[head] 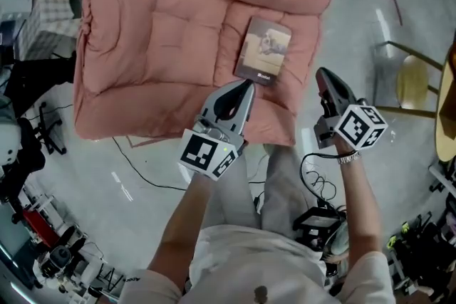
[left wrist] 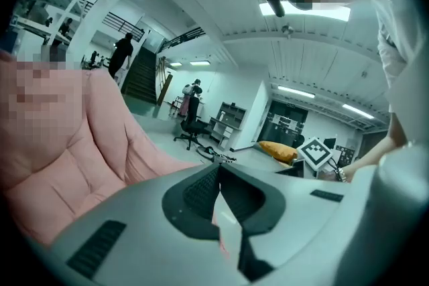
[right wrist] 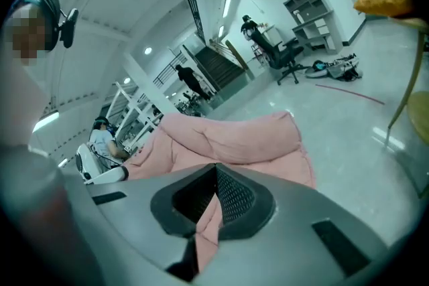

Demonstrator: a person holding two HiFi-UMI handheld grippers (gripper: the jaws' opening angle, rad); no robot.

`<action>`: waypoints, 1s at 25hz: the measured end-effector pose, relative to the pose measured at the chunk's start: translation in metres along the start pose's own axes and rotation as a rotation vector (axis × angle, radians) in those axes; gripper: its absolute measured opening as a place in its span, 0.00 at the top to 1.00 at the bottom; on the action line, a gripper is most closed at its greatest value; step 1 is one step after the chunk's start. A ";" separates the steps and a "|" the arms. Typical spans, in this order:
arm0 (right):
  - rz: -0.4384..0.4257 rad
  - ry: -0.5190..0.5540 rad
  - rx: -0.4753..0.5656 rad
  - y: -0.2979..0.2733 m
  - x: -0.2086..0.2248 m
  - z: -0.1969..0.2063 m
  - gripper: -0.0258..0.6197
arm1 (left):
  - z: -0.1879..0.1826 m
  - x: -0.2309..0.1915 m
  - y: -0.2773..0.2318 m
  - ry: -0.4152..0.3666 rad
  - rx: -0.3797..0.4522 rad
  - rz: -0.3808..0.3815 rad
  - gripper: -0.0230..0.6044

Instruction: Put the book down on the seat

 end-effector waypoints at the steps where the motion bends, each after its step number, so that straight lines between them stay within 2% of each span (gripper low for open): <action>1: -0.009 0.011 0.024 0.011 -0.008 -0.014 0.92 | -0.013 0.006 0.003 -0.008 0.015 -0.007 0.95; 9: -0.105 0.049 0.210 0.131 -0.089 -0.114 0.92 | -0.111 0.072 0.056 -0.071 0.092 0.016 0.95; 13: -0.197 0.076 0.290 0.189 -0.135 -0.136 0.92 | -0.153 0.109 0.092 -0.103 0.145 -0.004 0.95; 17: -0.195 0.109 0.361 0.245 -0.174 -0.145 0.92 | -0.189 0.147 0.124 -0.118 0.215 -0.013 0.95; 20: -0.199 0.189 0.391 0.274 -0.205 -0.146 0.92 | -0.214 0.169 0.142 -0.155 0.252 -0.013 0.95; 25: -0.238 0.449 0.413 0.311 -0.253 -0.147 0.92 | -0.242 0.199 0.161 -0.214 0.305 -0.041 0.95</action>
Point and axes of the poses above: the fingertips, and each gripper's own axes: y backward along the fingers, x to its right, z out of its underside, the point moved 5 cm from there along y, backward along the fingers, and after that the axes turned 5 degrees about z, right-handed, at the moved point
